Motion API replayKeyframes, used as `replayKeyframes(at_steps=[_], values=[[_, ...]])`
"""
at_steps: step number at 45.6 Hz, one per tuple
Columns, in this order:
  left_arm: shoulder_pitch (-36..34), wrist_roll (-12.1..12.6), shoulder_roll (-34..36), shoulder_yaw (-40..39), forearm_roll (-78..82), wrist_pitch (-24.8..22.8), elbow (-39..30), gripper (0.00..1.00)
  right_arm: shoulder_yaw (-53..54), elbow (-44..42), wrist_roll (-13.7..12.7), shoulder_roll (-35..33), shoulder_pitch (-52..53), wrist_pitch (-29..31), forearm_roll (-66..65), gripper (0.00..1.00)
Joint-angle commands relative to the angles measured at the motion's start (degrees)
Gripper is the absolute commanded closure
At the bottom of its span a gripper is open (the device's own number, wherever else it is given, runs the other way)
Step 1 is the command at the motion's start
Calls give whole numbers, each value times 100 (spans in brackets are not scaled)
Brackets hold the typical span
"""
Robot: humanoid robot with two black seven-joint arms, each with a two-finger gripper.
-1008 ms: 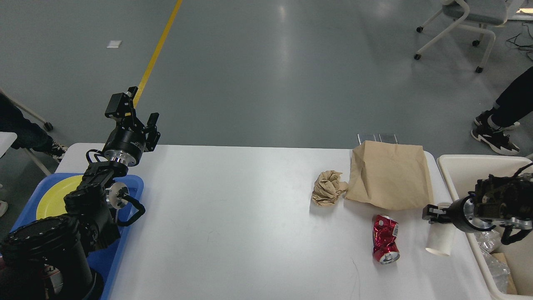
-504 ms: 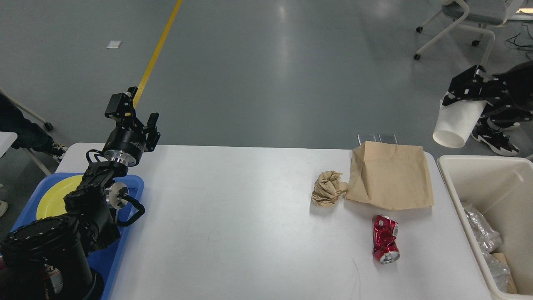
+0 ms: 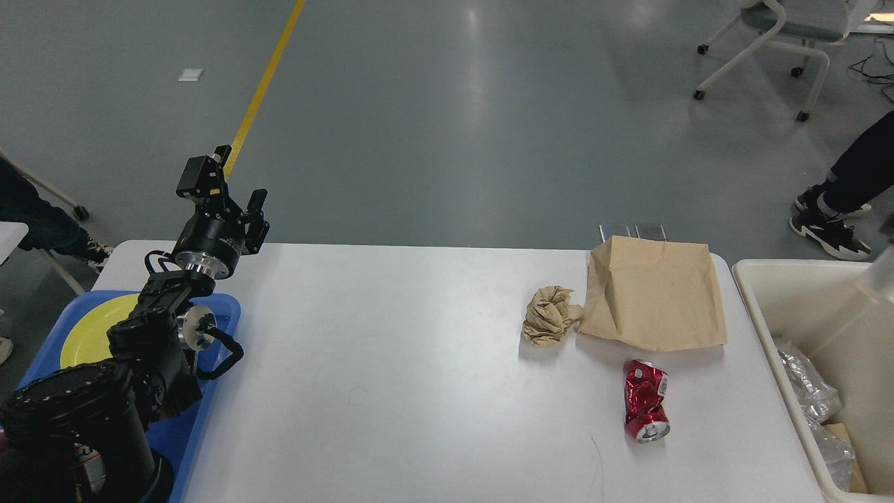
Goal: Tidy desktop
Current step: 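Lift the white cup over the bin and release it, then swing the right gripper back and lower it onto the red can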
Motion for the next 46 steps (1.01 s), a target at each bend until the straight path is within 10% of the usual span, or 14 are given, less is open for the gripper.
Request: replayKeyframes(at_steps=[1,28,46], values=[[0,0,0,0,0,-2,0,4,649,-716,14,141,-1423,-652,1,0],[0,0,0,0,0,6,0,4,1063,-1069,14,554,-2436,-766,-96,0],[0,0,0,0,0,6,0,4,-1159,1557,5,1274,1033,-661,-96,0]])
